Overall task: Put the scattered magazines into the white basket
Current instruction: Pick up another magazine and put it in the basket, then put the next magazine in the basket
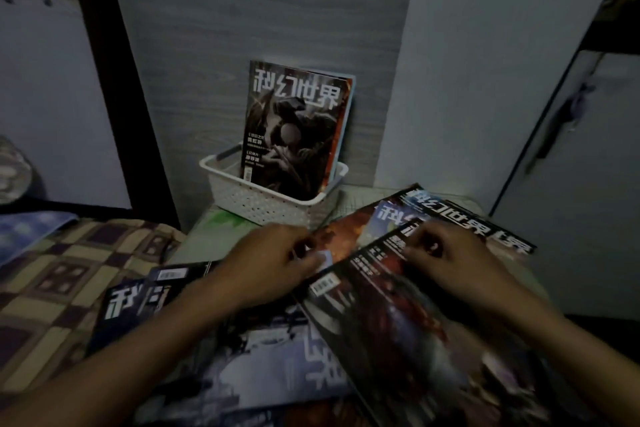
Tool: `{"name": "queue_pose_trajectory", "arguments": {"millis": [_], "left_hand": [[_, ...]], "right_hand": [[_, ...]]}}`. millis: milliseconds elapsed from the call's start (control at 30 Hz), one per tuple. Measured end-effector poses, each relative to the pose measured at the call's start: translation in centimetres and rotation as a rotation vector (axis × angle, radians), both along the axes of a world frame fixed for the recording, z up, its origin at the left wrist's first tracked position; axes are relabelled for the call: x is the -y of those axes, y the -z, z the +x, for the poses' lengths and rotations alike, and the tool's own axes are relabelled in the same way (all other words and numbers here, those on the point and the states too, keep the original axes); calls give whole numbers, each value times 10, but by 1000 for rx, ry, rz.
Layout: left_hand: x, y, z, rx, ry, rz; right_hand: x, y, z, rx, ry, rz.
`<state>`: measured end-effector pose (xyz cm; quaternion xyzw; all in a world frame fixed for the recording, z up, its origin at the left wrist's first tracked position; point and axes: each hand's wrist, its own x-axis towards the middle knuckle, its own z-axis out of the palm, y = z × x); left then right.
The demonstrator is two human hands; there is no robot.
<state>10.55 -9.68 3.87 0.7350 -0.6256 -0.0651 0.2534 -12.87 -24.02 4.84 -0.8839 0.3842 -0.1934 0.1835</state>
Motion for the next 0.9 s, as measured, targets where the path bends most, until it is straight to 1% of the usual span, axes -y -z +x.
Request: {"name": "queue_pose_trajectory", "arguments": {"millis": [67, 100, 133, 200, 233, 300, 333, 367, 400, 467, 533, 600, 633, 667, 700, 767, 800, 833, 900], "left_hand": [[4, 2, -24, 21, 24, 173], [8, 2, -33, 10, 13, 221], [12, 2, -42, -51, -20, 246], [17, 1, -55, -287, -84, 284], [18, 1, -60, -347, -99, 276], [18, 0, -67, -280, -143, 181], [15, -2, -70, -275, -167, 126], [11, -5, -71, -320, -172, 103], [7, -9, -71, -412, -153, 101], [-3, -15, -70, -580, -94, 182], [-12, -16, -67, -586, -72, 244], [-23, -16, -66, -591, -79, 210], [-26, -16, -65, -625, -74, 149], [-29, -16, -63, -671, -55, 64], [-32, -19, -60, -723, -24, -30], [-38, -28, -53, -853, 65, -216], [-41, -34, -48, -900, 103, -301], [-43, -41, -44, -940, 124, -376], [-47, -55, -33, -1033, 129, -491]], "right_hand": [[-16, 10, -20, -238, 137, -213], [-23, 15, -27, -308, 182, -275], [-31, 20, -34, -328, 192, -283], [-44, 26, -45, -275, 153, -247], [-49, 28, -48, -254, 112, -214], [-54, 25, -53, -226, 44, -94], [-54, 21, -55, -200, 27, -27], [-53, 16, -58, -169, 37, 31], [-51, 10, -60, -141, 70, 68], [-42, 3, -67, -116, 139, 89], [-36, 0, -72, -166, 169, 96], [-33, 2, -75, -191, 185, 119], [-34, 1, -74, -146, 210, 120], [-35, 0, -72, -26, 248, 142], [-38, -5, -68, 162, 283, 233], [-42, -17, -55, 553, 287, 525], [-44, -24, -47, 668, 249, 623], [-47, -32, -40, 710, 197, 681], [-56, -46, -26, 694, 71, 736]]}}
